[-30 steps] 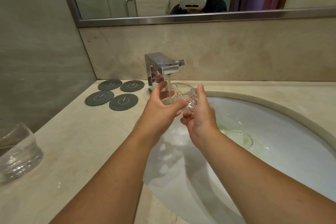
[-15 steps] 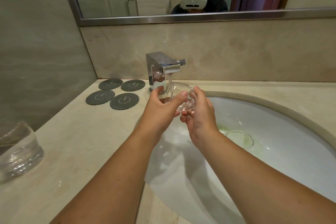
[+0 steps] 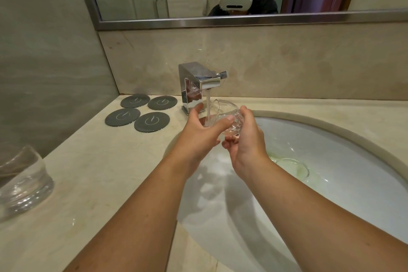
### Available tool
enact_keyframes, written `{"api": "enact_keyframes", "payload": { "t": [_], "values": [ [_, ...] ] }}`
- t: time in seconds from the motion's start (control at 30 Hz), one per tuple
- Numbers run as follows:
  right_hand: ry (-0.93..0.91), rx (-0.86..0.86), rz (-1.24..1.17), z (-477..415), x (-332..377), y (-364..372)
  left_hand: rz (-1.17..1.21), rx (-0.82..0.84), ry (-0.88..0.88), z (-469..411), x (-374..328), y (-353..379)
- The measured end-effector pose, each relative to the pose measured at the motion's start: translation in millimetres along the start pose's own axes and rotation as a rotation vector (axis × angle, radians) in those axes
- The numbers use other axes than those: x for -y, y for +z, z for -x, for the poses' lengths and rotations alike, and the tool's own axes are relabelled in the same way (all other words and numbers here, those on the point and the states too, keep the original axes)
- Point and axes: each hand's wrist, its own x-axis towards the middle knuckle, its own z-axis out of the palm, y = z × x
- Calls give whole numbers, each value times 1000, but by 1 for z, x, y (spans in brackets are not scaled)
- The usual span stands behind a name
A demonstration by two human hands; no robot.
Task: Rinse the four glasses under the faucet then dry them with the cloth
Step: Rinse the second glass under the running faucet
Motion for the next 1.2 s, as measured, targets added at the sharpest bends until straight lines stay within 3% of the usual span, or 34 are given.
{"api": "enact_keyframes", "payload": {
  "t": [0.33, 0.5, 0.7, 0.93, 1.2],
  "values": [
    [33, 85, 18, -8, -6, 1, 28, -124, -4, -3, -3, -3],
    [79, 98, 19, -6, -5, -1, 68, -80, 9, -1, -4, -2],
    [11, 9, -2, -2, -1, -1, 88, -8, -14, -1, -2, 1],
    [-78, 12, 97, -6, -4, -2, -63, -29, -9, 1, 1, 0],
    [-55, 82, 72, -8, -5, 2, 102, -13, 4, -1, -1, -1]
  ]
}}
